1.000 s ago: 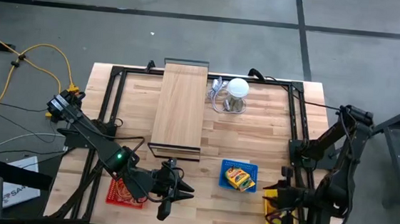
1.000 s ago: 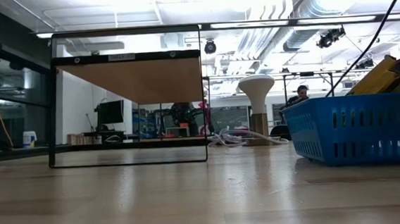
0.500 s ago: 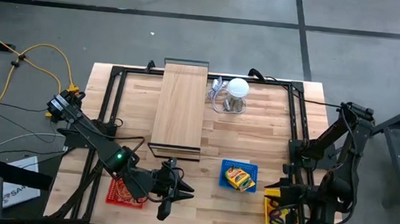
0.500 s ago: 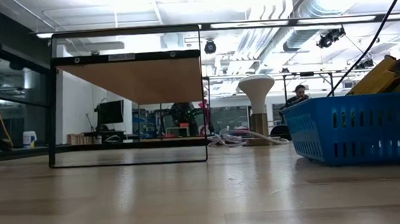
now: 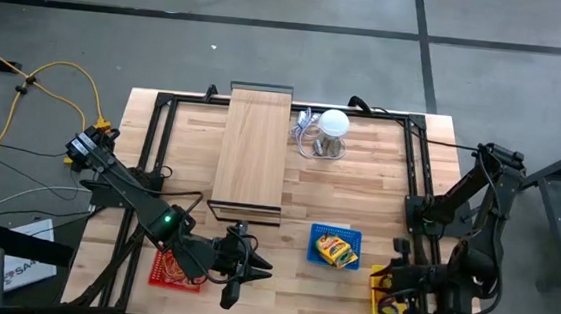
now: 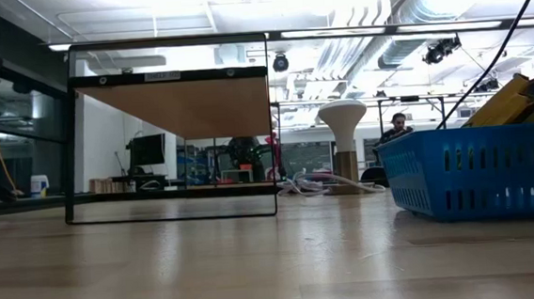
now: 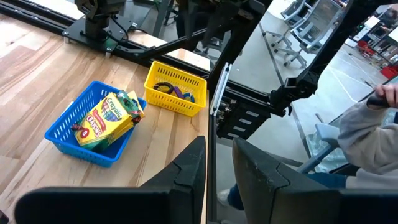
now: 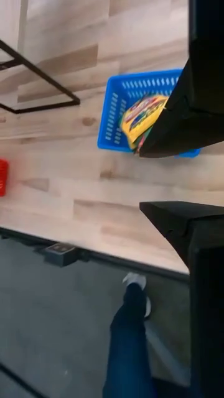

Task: Pick & Place Office Desk Supplies
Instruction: Put the red bin on the shelf

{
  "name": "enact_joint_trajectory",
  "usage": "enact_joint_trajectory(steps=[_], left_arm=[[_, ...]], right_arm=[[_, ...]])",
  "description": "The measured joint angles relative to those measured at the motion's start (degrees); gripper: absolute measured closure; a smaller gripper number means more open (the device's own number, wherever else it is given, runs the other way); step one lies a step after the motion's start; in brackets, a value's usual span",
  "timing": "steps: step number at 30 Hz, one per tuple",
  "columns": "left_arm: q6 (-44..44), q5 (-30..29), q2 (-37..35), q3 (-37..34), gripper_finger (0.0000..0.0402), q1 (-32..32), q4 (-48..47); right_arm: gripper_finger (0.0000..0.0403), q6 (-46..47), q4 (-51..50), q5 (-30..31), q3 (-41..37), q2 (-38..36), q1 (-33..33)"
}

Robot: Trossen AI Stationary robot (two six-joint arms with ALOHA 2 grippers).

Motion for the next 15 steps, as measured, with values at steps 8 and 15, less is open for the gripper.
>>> enact_joint_trajectory(steps=[8, 15], left_arm=[[0.0, 0.0, 0.0, 0.0, 0.0325, 0.0, 0.0], [0.0, 0.0, 0.0, 0.0, 0.0325, 0.0, 0.0]], right_arm=[[0.0291, 0.0, 5.2, 0.0, 0.0, 0.0, 0.0], [0.0291, 0.0, 6.2, 0.0, 0.0, 0.0, 0.0]])
